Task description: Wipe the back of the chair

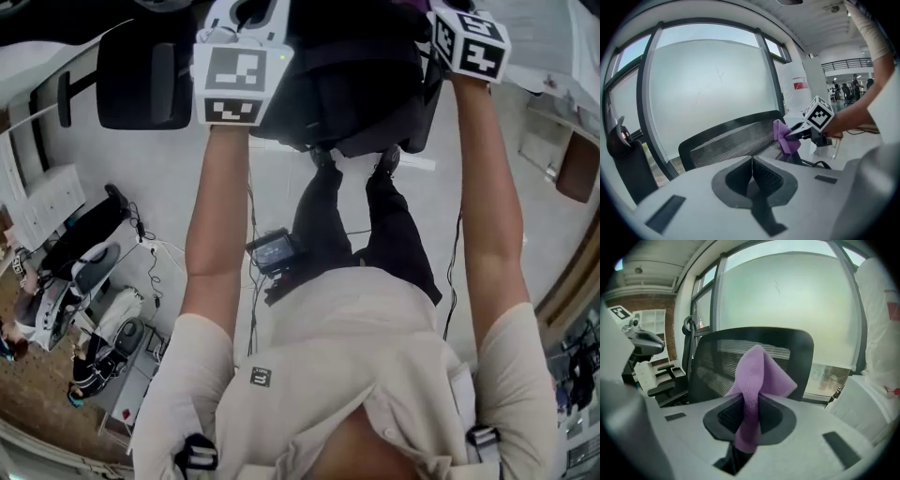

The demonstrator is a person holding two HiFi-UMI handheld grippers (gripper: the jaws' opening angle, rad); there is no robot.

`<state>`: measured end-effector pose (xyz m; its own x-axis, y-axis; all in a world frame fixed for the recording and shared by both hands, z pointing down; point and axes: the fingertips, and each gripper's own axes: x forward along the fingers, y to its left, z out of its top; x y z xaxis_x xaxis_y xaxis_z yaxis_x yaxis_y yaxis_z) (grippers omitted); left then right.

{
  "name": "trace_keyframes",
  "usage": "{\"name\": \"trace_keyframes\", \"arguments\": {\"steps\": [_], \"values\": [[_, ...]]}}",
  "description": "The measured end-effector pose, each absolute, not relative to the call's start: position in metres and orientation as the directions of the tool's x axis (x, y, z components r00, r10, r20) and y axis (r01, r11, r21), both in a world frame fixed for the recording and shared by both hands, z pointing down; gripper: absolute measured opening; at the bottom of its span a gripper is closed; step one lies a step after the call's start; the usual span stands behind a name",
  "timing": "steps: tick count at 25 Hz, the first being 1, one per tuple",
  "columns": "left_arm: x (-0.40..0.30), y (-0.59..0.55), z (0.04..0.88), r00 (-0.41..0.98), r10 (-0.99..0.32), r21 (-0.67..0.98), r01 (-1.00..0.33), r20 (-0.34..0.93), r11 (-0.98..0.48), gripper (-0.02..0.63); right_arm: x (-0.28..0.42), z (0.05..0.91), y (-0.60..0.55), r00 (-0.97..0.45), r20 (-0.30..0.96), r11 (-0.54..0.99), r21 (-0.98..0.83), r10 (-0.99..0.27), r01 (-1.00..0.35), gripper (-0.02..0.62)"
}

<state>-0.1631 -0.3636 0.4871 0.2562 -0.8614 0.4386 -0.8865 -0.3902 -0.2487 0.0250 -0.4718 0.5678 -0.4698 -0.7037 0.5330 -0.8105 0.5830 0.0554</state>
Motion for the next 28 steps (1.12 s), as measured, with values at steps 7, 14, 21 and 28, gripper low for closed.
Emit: {"name": "trace_keyframes", "arguments": {"steps": [7,14,21,28], "values": [[-0.187,-0.326,0.44,0.195,-0.886,-0.284,-0.9,0.42,-0.332,0.009,0.02,0.498,-0.445,-0.515,0.492,0.625,0.08,-0.702,-0.776,0.049],[-0.199,-0.283,0.37,0.157,-0.918,-0.32,-0.904,0.365,-0.282,0.009,0.016,0.41,-0.4,-0.576,0.434,0.674,0.108,-0.693,-0.73,0.049],[-0.21,-0.24,0.296,0.12,-0.954,-0.336,-0.918,0.277,-0.213,0.009,0.019,0.322,-0.344,-0.64,0.357,0.718,0.149,-0.68,-0.68,0.049],[-0.202,-0.196,0.238,0.125,-0.969,-0.333,-0.923,0.215,-0.193,0.009,0.022,0.247,-0.287,-0.699,0.289,0.756,0.202,-0.654,-0.623,0.049]]}}
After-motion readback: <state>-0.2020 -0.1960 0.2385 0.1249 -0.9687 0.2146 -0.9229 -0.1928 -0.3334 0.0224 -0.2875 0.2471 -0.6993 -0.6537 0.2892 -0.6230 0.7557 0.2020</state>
